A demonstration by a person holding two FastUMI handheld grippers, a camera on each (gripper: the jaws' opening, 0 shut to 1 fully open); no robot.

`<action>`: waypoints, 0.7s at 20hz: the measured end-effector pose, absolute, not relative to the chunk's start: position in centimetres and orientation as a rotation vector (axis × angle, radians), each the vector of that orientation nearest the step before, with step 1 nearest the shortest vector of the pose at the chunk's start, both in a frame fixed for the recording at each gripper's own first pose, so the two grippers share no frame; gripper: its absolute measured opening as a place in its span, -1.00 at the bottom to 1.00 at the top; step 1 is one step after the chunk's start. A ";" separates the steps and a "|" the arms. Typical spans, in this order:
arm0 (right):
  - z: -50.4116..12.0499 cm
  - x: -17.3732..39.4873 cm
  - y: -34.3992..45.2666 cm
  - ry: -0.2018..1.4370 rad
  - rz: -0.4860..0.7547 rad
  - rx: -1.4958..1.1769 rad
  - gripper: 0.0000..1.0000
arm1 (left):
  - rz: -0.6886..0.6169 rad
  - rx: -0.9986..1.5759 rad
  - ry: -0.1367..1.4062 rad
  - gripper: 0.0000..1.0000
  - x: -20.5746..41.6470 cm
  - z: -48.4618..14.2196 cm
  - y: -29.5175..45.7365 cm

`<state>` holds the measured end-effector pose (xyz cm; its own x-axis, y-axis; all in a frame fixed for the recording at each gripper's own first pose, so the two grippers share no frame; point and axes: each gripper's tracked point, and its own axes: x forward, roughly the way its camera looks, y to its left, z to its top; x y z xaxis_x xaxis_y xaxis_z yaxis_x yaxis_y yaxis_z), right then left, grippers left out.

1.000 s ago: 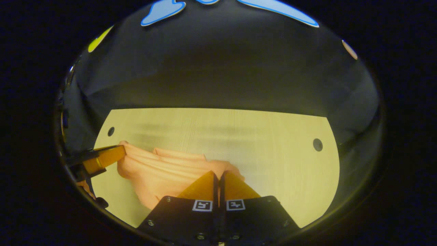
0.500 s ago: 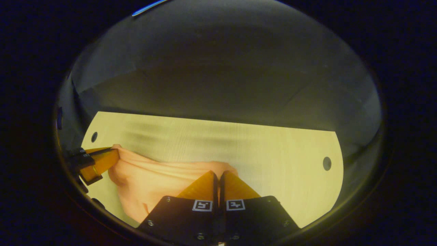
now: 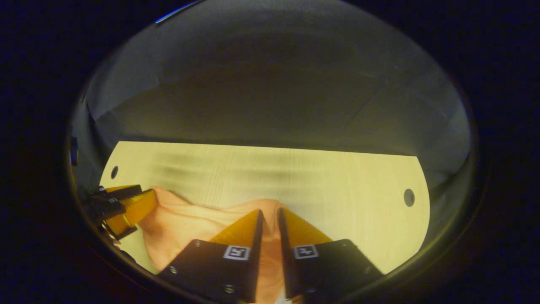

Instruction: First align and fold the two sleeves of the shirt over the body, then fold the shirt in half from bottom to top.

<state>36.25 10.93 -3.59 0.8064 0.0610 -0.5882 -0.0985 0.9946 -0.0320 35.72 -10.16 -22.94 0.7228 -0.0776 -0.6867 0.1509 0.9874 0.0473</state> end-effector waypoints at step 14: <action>7.3 21.7 7.0 0.389 0.105 -0.005 0.11 | -0.159 0.073 0.542 0.84 23.5 -7.7 -11.2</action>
